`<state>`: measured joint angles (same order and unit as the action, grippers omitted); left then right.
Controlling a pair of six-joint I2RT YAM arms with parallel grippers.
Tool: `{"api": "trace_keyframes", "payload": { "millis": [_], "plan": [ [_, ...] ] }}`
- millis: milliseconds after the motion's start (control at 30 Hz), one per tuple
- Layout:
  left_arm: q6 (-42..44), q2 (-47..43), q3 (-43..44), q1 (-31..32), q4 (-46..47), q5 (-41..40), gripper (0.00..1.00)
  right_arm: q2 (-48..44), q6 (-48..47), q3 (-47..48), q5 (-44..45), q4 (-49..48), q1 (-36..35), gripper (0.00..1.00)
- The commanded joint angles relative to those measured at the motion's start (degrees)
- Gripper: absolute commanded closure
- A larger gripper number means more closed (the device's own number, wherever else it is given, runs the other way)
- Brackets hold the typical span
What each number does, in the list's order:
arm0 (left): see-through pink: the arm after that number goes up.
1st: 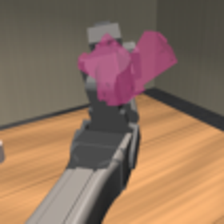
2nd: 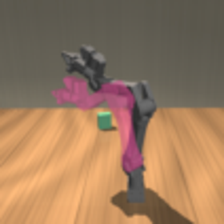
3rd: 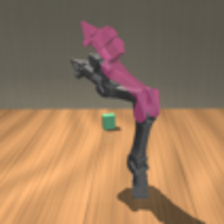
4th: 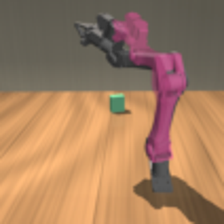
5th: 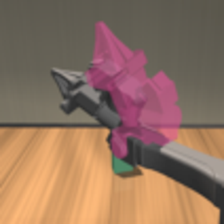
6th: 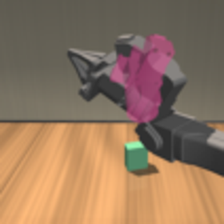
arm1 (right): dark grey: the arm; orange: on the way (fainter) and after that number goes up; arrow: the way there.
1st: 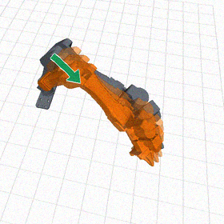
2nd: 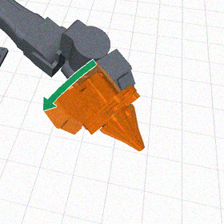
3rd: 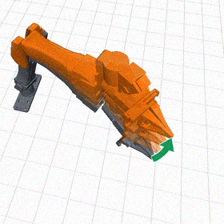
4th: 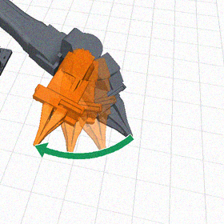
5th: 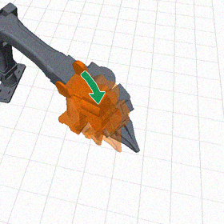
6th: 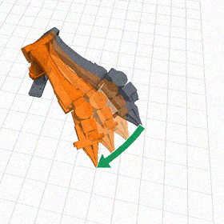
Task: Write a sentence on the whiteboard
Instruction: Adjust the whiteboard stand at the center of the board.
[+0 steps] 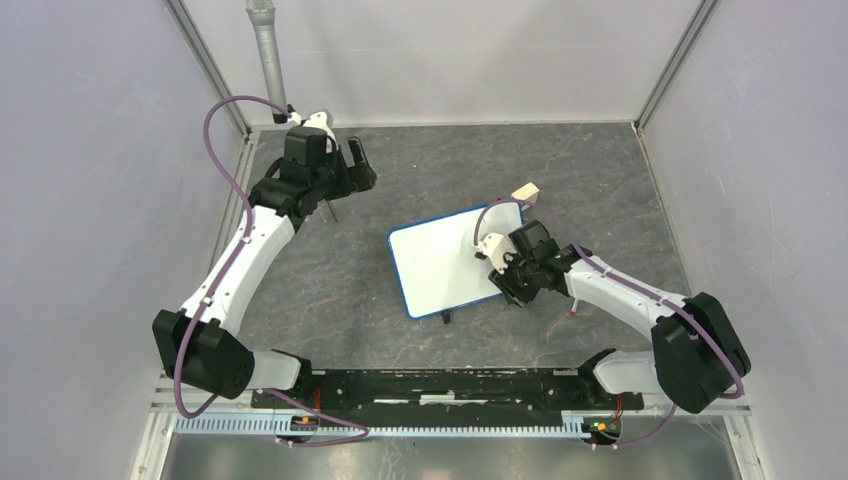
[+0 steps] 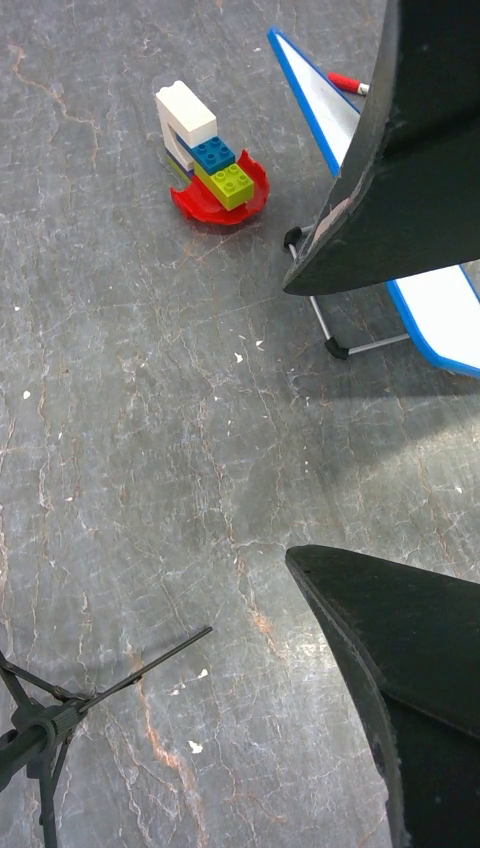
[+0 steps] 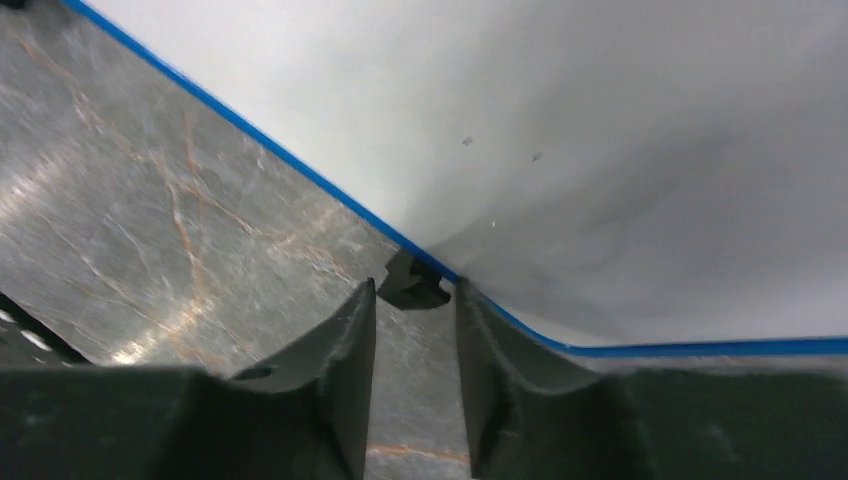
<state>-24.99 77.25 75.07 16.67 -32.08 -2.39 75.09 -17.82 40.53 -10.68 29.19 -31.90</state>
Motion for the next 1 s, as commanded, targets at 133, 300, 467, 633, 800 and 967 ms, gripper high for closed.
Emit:
{"api": "trace_keyframes", "payload": {
  "millis": [133, 300, 467, 633, 800, 967],
  "plan": [
    [1.79, -0.4, 1.31, -0.41, 1.36, 0.99, 0.0, -2.09, 3.01, -0.72, 2.71, 0.27, -1.06, 0.54],
    [1.44, -0.48, 1.13, -0.41, 1.66, 1.08, 0.0, -0.26, 5.96, -0.71, 5.43, -2.22, -1.06, 0.54],
    [1.35, -0.65, 1.15, -0.49, 1.88, 0.89, 0.0, 2.98, 7.78, 0.8, 5.83, -2.65, -1.06, 0.62],
    [1.44, -0.64, 0.66, -0.76, 1.99, 0.64, 0.0, 3.26, 9.36, 1.27, 3.88, -0.98, -1.06, 0.78],
    [1.39, -0.68, 0.09, -1.02, 2.71, 0.92, 0.0, 2.59, 8.86, -0.73, 1.37, 1.87, -1.2, 1.0],
    [1.18, -0.39, 0.17, -1.02, 3.05, 1.39, 0.0, 3.43, 9.12, -0.07, -0.65, 4.45, -2.14, 1.0]
  ]
}}
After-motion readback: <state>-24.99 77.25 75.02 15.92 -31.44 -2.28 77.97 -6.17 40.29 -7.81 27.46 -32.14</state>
